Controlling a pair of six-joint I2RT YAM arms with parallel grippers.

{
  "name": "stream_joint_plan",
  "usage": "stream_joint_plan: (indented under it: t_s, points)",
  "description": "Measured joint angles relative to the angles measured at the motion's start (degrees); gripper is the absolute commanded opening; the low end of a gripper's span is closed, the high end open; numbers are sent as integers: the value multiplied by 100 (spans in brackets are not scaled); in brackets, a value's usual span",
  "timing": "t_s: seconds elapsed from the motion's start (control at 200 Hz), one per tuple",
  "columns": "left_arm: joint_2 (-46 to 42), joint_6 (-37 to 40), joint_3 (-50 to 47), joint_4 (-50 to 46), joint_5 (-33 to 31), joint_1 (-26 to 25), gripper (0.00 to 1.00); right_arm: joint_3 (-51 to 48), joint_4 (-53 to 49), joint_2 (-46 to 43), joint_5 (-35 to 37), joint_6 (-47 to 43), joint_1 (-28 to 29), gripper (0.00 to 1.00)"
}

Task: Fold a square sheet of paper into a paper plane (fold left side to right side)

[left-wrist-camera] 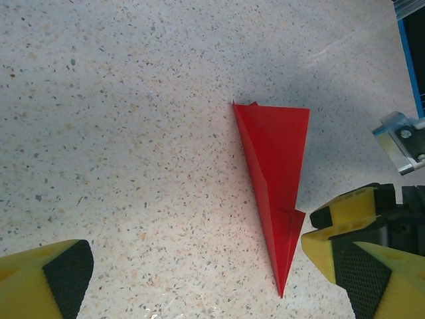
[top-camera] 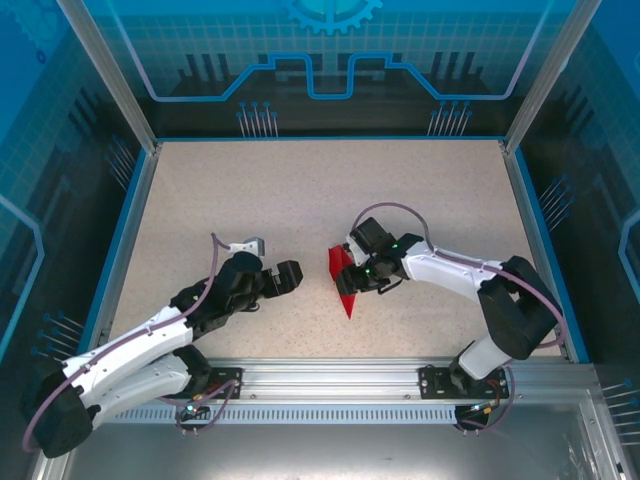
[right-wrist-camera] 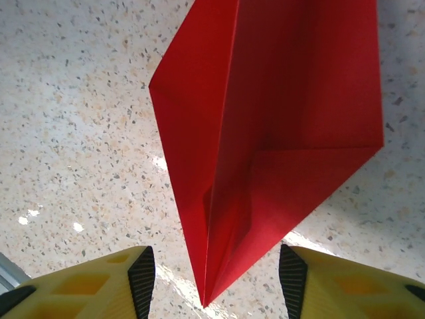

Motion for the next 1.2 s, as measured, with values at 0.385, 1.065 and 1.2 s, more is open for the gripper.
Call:
stream_joint_plan:
  t_s: [0.385,1.065,1.2]
  points:
    - [-116,0,-96,0,-2,0,99,286,-57,544,256,157,210,37]
    - [-568,321,-96,-72,280,0,99,3101,-1095,1875,1093,284,-505,11]
    - [-739,321,-96,-184,304,4,99,4299,-1502,2758,1467,282,-778,10]
